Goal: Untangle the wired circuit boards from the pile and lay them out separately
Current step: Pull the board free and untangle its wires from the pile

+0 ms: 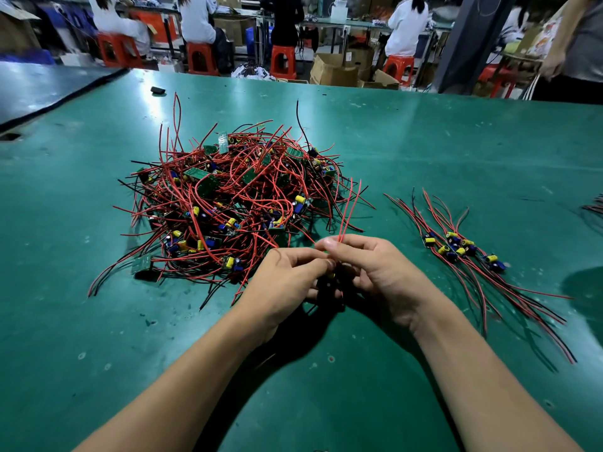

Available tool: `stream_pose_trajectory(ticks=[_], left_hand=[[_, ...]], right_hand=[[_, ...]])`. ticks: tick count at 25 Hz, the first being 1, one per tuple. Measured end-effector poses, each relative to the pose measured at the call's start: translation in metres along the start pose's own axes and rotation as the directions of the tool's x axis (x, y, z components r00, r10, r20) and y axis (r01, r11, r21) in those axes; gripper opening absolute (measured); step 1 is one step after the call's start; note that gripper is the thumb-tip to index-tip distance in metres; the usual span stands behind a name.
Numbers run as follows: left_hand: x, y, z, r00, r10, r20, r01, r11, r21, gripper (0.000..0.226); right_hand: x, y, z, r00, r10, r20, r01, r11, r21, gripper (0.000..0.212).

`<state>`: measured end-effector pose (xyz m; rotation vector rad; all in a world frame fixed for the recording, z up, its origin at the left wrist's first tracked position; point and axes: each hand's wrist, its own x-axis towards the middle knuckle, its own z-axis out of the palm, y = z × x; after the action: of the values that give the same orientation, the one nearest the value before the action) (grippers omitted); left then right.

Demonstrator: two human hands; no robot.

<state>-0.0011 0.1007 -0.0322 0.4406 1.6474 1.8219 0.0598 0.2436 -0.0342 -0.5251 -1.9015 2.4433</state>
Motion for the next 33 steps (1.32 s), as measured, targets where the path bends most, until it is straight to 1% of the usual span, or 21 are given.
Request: stream_pose_trajectory(ticks=[1,4,6,10,12,14,16,19,21,23,25,27,30,32,33], left_hand=[[0.000,0.000,-0.001,1.000,0.002,0.005,-0.002,1.000,-0.008,0.015],[-0.002,0.000,-0.003,1.000,0.009,0.030,-0.009,1.000,-0.003,0.017],[-0.002,0.001,-0.002,0.999,0.011,0.038,-0.010,1.000,-0.021,0.019],[-0.002,0.001,0.000,0.999,0.008,0.037,-0.004,0.996,-0.092,0.021],[-0.002,0.002,-0.001,1.000,0.005,0.020,-0.004,0.995,-0.096,0.019],[-0.001,0.003,-0.004,1.000,-0.007,0.008,0.008,0.997,-0.081,0.019],[-0.001,0.005,-0.003,0.999,-0.018,0.031,0.019,0.999,-0.035,0.020],[0.000,0.004,-0.001,0.999,0.005,0.047,-0.012,0.988,0.152,0.017],[0.000,0.004,-0.001,0.998,0.014,0.063,-0.028,0.971,0.239,0.015],[0.000,0.004,-0.002,0.996,0.004,0.094,-0.030,0.962,0.273,0.015],[0.000,0.004,-0.004,0.994,-0.008,0.110,-0.024,0.959,0.282,0.015],[0.000,0.003,-0.005,0.994,-0.011,0.107,-0.019,0.962,0.271,0.014],[0.000,0.002,-0.004,0.995,-0.024,0.095,0.007,0.984,0.179,0.014],[0.000,0.003,-0.003,0.997,-0.020,0.081,0.013,0.996,0.083,0.014],[0.000,0.005,-0.003,0.997,-0.010,0.072,0.007,0.999,0.043,0.016]], right_hand=[[-0.001,0.000,0.000,1.000,-0.007,0.012,0.007,1.000,0.014,0.033],[-0.002,-0.002,-0.002,1.000,-0.023,0.007,0.023,0.999,0.028,0.034],[-0.002,0.000,-0.001,0.999,-0.041,-0.009,0.041,0.998,0.043,0.028],[0.000,0.003,0.004,0.994,-0.074,-0.085,0.080,0.994,0.069,0.013],[0.001,0.005,0.008,0.988,-0.096,-0.119,0.105,0.992,0.068,0.015],[0.004,0.007,0.010,0.972,-0.154,-0.177,0.163,0.986,0.039,0.017],[0.010,0.007,0.003,0.922,-0.238,-0.306,0.227,0.971,-0.071,0.018],[0.021,0.003,-0.016,0.799,-0.322,-0.508,0.266,0.947,-0.182,0.024],[0.024,0.002,-0.025,0.730,-0.347,-0.588,0.307,0.936,-0.172,0.026],[0.025,0.001,-0.028,0.694,-0.348,-0.630,0.352,0.928,-0.125,0.021],[0.024,-0.002,-0.028,0.699,-0.329,-0.635,0.375,0.924,-0.067,0.021],[0.022,-0.005,-0.027,0.732,-0.295,-0.615,0.389,0.921,0.022,0.024],[0.016,-0.010,-0.026,0.777,-0.219,-0.591,0.385,0.907,0.170,0.027],[0.012,-0.012,-0.023,0.834,-0.186,-0.520,0.338,0.916,0.215,0.028],[0.009,-0.013,-0.021,0.882,-0.159,-0.444,0.276,0.938,0.211,0.033]])
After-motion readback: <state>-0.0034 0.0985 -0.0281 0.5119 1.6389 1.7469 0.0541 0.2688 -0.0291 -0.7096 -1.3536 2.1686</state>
